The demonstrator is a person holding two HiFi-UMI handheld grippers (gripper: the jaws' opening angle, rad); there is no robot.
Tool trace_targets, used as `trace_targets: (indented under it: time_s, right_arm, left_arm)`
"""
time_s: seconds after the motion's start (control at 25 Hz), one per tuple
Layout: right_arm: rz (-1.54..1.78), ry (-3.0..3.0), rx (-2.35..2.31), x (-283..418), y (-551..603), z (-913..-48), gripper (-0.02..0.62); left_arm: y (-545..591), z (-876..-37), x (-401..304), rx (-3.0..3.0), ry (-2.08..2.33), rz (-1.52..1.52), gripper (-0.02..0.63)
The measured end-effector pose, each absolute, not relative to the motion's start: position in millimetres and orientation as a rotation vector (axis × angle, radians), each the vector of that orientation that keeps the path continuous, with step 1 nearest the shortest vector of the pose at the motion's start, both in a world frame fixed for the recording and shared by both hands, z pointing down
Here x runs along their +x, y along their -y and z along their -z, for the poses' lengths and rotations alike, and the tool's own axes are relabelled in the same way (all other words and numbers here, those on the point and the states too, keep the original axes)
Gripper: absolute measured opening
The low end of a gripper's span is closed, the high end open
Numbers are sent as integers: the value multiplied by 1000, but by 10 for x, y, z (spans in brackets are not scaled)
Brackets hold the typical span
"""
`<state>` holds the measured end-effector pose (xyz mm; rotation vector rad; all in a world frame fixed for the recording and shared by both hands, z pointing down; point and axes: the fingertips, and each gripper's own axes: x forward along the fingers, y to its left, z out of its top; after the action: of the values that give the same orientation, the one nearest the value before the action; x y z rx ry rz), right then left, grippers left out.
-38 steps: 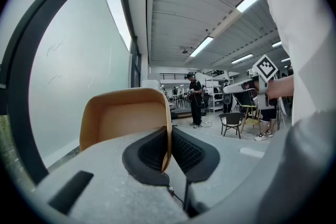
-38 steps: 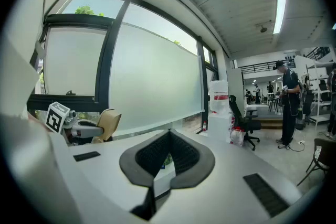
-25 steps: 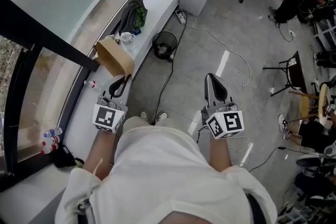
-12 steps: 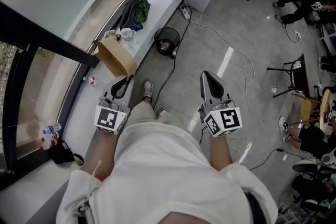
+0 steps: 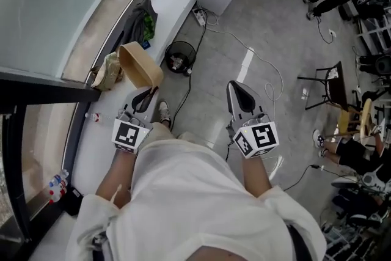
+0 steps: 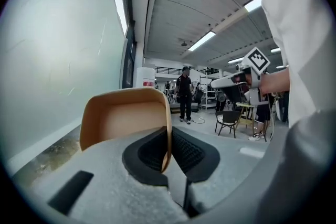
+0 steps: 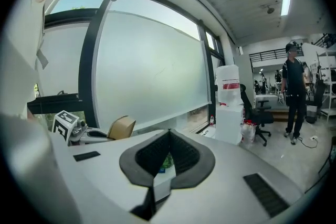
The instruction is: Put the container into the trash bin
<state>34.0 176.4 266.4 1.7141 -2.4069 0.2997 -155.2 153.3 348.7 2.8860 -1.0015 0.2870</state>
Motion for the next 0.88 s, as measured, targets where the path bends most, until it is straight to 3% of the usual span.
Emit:
trace_targets:
  time_s: [0.4,0.88]
  right_arm:
    - [-291,2294,1903,683,-1067,-2409,2]
    - [-384,2419,1892,1352,-463,-2482,2]
  left_arm:
    - [-744,-3588,-1187,2867,765,-234,23]
    - [-99,-3473,-555,2867,864,-300,23]
